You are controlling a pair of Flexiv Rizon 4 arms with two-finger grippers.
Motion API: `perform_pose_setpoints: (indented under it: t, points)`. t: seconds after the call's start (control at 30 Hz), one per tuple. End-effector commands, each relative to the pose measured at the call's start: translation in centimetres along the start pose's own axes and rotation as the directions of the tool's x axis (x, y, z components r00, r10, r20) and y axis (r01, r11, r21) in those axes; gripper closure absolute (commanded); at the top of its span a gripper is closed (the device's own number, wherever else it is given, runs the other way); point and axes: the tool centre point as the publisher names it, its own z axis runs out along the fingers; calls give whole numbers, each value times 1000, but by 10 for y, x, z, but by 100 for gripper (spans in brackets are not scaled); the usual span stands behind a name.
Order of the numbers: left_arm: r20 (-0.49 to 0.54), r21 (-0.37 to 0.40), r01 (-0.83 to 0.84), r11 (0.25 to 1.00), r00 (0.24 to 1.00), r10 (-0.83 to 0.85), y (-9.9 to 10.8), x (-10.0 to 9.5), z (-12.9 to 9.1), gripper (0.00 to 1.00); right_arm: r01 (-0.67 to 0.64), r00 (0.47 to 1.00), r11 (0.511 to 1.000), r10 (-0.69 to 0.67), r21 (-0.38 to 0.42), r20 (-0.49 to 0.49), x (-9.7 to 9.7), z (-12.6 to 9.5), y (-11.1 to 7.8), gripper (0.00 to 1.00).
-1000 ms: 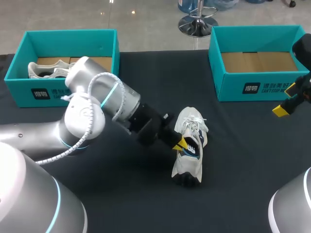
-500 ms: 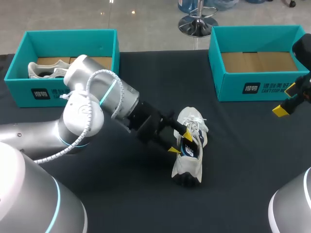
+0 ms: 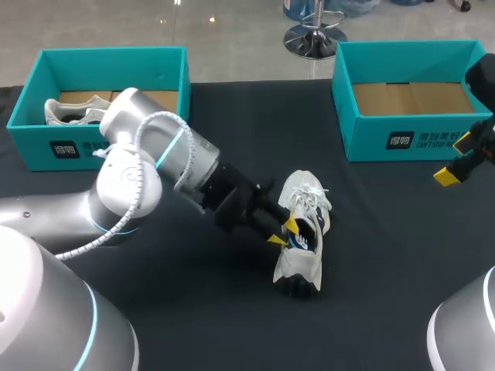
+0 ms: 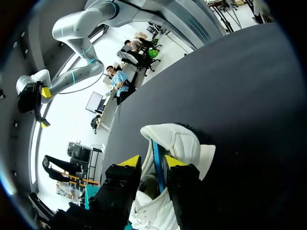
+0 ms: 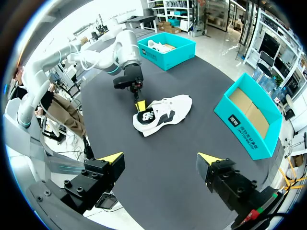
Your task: Take the shoe out of the shoebox, open the shoe tongue, remove and reinsert the insole, then place the shoe into the shoebox
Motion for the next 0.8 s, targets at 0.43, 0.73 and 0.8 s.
perform_pose_setpoints:
  t: [0.43, 0.73, 0.8]
  points:
    - [-22, 12, -7, 1000, 1000, 7, 2, -2, 10, 93, 0, 1000, 1000, 0, 6, -3, -2, 0, 2, 0]
    - [-36, 16, -6, 1000, 999, 6, 2, 1, 11, 100, 0, 1000, 1000, 0, 6, -3, -2, 0, 2, 0]
    - [-39, 16, -13, 1000, 999, 13, 3, 1, 11, 100, 0, 1000, 1000, 0, 6, -3, -2, 0, 2, 0]
